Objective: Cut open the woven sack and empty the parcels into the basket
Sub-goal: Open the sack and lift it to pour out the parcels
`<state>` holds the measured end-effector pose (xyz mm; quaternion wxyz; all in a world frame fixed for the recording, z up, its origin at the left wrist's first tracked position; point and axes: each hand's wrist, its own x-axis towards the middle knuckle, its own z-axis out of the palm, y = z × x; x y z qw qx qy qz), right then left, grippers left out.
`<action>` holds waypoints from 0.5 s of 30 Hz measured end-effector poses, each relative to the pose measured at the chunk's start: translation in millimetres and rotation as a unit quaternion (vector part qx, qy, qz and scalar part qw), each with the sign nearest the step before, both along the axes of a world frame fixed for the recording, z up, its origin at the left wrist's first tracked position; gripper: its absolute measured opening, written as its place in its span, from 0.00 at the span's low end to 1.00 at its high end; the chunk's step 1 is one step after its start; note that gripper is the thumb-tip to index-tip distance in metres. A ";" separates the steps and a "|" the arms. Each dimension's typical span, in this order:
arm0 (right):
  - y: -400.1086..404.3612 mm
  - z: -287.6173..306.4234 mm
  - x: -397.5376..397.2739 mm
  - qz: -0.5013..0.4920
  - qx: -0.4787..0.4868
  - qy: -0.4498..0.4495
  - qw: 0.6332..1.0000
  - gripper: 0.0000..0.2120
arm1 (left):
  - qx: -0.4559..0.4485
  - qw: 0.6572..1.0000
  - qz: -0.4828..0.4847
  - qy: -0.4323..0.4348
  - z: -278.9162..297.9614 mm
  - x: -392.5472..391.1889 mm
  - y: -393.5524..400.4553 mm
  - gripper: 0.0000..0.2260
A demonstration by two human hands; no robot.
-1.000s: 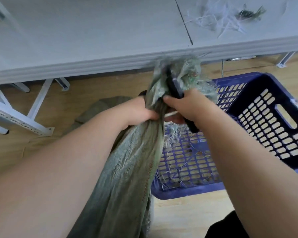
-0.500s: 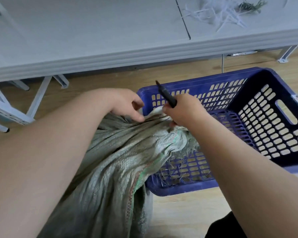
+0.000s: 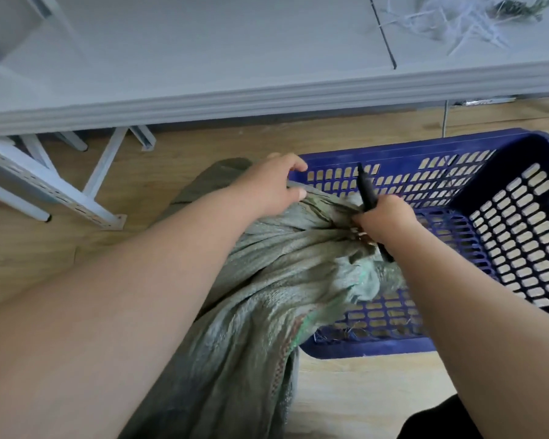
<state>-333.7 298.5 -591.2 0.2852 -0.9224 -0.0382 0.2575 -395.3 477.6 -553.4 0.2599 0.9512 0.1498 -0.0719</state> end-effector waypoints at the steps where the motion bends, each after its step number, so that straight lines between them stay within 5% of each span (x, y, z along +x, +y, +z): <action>1: -1.3 -3.2 0.4 0.009 -0.018 0.031 0.999 0.14 | -0.012 1.000 0.019 -0.003 2.3 -4.6 9.6 0.18; 3: 4.2 4.4 -2.3 0.038 -0.045 0.035 0.998 0.15 | -0.063 0.993 0.095 -0.038 8.5 -22.2 36.1 0.15; 6: 28.5 38.4 -12.1 0.097 -0.078 -0.159 0.979 0.16 | -0.076 0.970 0.225 -0.054 9.2 -65.8 88.1 0.12; 8: 52.5 60.4 -31.7 0.136 -0.006 -0.224 0.965 0.14 | -0.046 0.951 0.305 0.003 -3.0 -102.8 124.9 0.14; 11: 94.5 77.9 -73.0 0.266 0.116 -0.096 0.952 0.13 | -0.016 0.918 0.365 0.156 -35.1 -154.0 163.9 0.21; 15: 139.5 66.3 -112.0 0.391 0.072 -0.043 0.917 0.15 | -0.129 0.880 0.405 0.214 -62.5 -188.8 168.6 0.28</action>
